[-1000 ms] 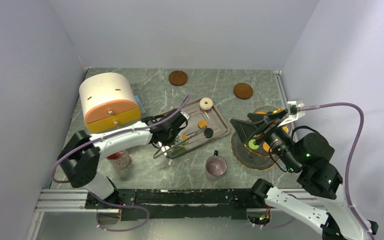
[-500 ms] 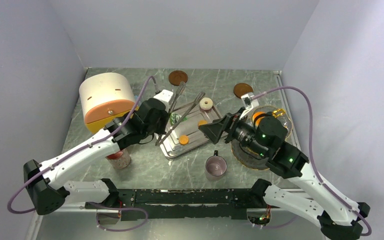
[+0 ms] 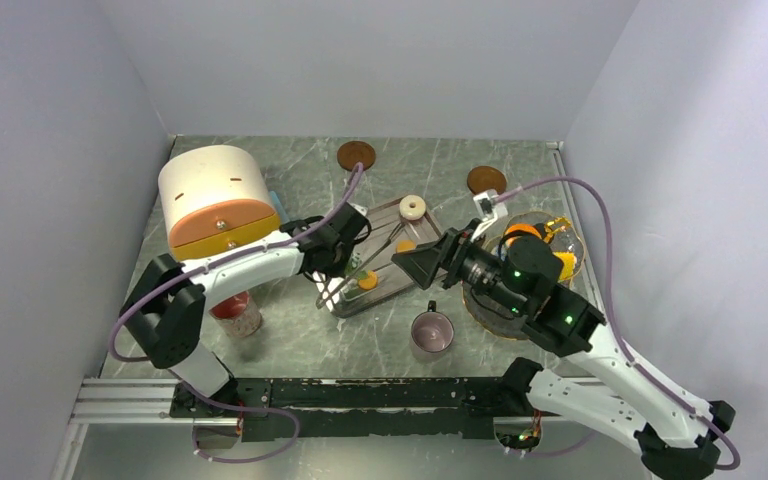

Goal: Serve the afternoon tea
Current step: Adjust the clamp.

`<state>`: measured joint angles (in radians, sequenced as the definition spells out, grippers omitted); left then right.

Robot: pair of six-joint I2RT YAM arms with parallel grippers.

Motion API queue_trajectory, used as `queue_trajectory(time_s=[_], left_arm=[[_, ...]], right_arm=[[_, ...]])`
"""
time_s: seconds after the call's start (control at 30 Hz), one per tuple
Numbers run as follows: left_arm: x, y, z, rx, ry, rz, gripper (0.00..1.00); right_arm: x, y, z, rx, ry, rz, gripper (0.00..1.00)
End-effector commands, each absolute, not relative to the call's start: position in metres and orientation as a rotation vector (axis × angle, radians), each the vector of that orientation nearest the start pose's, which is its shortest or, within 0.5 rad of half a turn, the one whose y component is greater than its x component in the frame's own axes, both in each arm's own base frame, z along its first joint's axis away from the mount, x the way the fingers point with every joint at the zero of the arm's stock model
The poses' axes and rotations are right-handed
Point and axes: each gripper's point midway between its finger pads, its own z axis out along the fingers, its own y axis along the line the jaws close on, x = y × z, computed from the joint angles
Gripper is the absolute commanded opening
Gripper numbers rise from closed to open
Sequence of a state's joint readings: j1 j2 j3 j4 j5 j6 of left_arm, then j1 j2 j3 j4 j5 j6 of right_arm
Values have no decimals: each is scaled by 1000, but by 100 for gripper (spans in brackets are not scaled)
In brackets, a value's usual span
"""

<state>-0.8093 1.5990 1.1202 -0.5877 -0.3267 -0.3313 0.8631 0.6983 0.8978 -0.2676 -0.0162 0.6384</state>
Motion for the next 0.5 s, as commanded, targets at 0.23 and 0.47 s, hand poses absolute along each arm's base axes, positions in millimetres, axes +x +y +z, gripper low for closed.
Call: queue_trajectory(time_s=[0.23,0.47], left_arm=[[275,-250,145,438,2439,-365,5],[271,-253,149,448,2429,-429,5]], right_arm=[[204,274,268,-288,1923,991,57],[225,304,236,-225,2004,1014,55]])
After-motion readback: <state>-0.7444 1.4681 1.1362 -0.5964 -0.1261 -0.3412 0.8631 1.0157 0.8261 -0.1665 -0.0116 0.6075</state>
